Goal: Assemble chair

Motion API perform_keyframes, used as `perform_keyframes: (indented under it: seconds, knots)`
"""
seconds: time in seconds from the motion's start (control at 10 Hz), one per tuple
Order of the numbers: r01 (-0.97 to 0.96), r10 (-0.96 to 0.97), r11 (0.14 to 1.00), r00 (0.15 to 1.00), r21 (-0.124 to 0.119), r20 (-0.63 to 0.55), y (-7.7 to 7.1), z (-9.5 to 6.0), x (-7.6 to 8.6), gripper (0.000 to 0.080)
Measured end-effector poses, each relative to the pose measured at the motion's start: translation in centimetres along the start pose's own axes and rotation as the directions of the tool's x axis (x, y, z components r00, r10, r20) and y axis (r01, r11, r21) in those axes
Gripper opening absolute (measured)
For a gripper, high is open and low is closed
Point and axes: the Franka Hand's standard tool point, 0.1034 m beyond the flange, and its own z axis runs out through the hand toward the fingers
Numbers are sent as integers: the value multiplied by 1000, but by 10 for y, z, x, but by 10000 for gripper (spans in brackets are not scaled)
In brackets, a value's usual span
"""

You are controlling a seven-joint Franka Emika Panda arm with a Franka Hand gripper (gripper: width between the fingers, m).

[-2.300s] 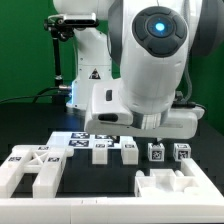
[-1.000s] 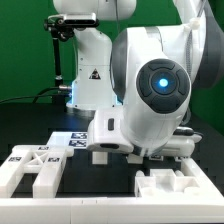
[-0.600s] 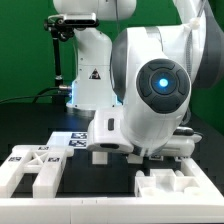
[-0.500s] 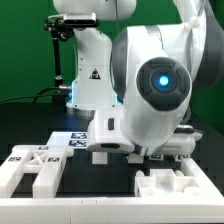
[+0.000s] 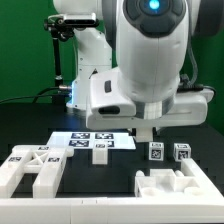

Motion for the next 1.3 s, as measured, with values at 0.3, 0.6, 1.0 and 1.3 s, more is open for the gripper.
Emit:
perform_keyframes:
  seconds: [0.3, 0.6, 1.0, 1.3]
  knots:
    - [2, -2, 1000, 969, -1, -247, -1, -6, 4, 287]
    - [136, -137, 990, 853, -38, -504, -38, -93, 26, 287]
    - [115, -124, 991, 664, -63, -737, -33, -100, 33, 287]
    - [135, -151, 985, 423, -103, -894, -53, -125, 50, 287]
